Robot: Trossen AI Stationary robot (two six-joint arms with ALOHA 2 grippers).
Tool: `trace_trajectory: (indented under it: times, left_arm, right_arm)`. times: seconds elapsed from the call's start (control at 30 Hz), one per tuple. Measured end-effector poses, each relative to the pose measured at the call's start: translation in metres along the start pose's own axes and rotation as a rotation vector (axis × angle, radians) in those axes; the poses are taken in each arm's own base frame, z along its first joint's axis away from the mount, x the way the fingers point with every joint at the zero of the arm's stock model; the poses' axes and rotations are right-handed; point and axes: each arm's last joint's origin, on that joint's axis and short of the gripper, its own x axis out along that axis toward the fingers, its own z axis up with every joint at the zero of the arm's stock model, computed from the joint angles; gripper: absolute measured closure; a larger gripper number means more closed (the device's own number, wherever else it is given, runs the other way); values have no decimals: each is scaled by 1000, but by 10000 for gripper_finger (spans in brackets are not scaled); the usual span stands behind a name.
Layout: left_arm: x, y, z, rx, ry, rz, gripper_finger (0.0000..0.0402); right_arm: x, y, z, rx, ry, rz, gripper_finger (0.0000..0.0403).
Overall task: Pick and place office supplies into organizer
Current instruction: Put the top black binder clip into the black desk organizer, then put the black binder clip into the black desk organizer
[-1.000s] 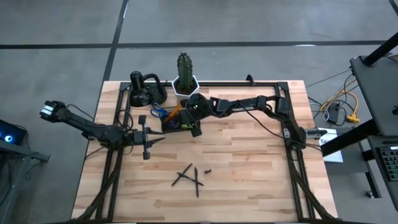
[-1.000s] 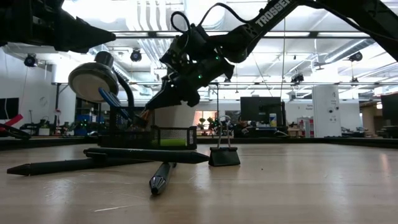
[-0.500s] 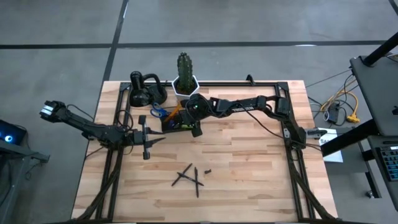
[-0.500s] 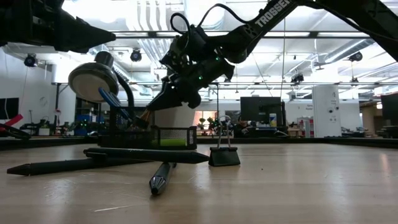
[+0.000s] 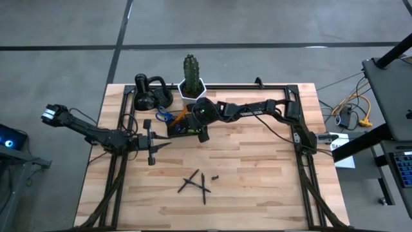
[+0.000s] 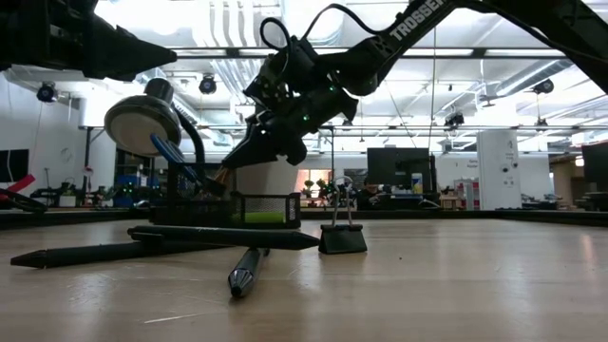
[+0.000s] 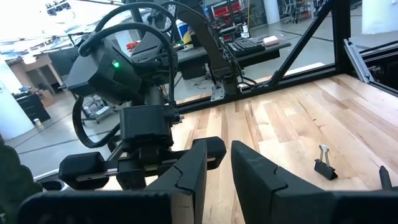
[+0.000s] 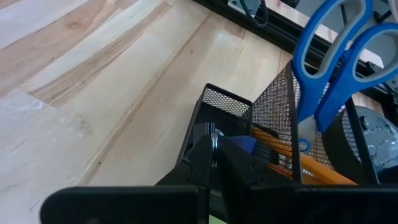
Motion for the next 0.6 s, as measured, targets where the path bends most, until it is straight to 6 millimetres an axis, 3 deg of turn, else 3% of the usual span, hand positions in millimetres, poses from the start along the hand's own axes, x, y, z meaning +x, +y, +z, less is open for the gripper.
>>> trace_trajectory:
  times: [0.2,0.6]
  left_arm:
    - [0,0,0,0,0,0,343]
    - [0,0,0,0,0,0,343]
  right_arm:
    - [1,2,1,-20,-1,4,391]
    - [1,1,1,-16,4,-3,347]
